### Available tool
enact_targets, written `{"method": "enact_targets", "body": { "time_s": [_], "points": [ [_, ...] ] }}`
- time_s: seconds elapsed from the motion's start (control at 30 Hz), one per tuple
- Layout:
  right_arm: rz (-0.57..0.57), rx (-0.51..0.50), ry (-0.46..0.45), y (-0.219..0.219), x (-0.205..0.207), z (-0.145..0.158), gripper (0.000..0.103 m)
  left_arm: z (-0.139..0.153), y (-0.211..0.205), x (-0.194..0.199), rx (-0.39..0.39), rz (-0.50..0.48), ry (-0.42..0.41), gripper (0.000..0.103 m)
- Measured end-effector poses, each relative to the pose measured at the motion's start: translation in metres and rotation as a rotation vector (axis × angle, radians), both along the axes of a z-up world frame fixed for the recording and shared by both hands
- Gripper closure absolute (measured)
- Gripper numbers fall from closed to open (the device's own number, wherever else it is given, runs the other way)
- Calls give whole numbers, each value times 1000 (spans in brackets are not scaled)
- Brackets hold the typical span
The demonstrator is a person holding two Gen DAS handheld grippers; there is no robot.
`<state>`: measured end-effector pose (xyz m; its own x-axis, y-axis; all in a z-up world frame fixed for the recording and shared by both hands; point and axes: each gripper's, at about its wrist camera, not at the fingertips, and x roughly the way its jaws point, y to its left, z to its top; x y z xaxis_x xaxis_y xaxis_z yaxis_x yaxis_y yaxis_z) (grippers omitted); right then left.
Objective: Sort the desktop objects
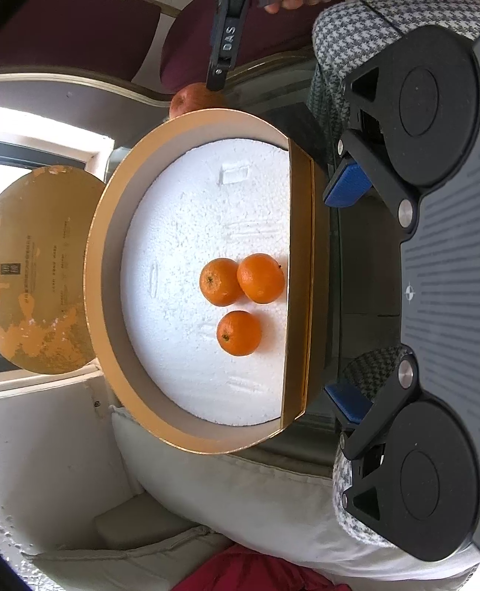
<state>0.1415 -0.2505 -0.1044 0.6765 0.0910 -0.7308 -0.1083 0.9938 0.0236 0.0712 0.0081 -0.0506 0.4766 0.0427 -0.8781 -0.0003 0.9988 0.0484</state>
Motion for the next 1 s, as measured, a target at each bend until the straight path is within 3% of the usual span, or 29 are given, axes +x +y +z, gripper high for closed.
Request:
{"method": "enact_targets", "body": {
  "time_s": [0.67,1.0],
  "points": [
    [270,-105,41,7,58,-36,10,-17,-9,22,17,1,48,1],
    [325,-97,52,5,66,-40,19,-18,-8,21,18,5,53,1]
  ]
}}
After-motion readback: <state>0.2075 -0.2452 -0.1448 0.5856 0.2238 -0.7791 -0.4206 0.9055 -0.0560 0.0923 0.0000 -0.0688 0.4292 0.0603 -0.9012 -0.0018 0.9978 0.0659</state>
